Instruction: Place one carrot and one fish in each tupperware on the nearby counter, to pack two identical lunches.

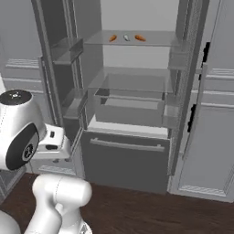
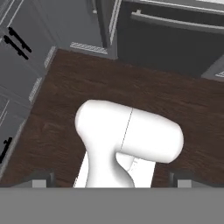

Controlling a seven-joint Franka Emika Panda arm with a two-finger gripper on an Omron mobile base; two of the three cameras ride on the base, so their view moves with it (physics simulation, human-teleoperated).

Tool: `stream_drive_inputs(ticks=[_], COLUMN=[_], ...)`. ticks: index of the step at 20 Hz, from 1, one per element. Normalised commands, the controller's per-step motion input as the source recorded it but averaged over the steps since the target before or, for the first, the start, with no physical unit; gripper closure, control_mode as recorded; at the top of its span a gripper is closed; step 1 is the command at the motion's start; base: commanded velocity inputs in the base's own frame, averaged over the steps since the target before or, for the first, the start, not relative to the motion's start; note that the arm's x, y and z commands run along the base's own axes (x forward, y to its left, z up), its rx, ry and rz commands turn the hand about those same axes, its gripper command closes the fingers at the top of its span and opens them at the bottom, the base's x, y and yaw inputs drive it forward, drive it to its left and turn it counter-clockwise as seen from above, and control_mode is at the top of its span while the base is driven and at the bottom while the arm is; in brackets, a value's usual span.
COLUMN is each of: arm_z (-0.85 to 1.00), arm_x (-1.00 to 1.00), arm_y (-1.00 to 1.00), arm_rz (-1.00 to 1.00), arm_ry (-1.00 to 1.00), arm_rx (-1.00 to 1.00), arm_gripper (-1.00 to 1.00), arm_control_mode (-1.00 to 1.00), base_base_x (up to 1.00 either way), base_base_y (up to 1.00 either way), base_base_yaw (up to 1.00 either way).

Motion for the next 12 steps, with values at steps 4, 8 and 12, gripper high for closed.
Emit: stream_drive_inputs(ticks=[4, 8, 12], arm_z=[0.00, 0.00, 0.00], arm_x=[0.00, 0.00, 0.00], arm_y=[0.00, 0.00, 0.00], arm_rz=[0.00, 0.00, 0.00], arm_ry=[0.00, 0.00, 0.00], arm_rx=[0.00, 0.00, 0.00], arm_gripper=[-1.00, -1.00, -1.00], arm_control_mode=[1.00, 1.00, 1.00], base_base_x=[0.82, 0.95, 0.72], base_base_y=[-0.35, -0.33, -0.54], base_base_yaw=[-0.07, 0.00, 0.03])
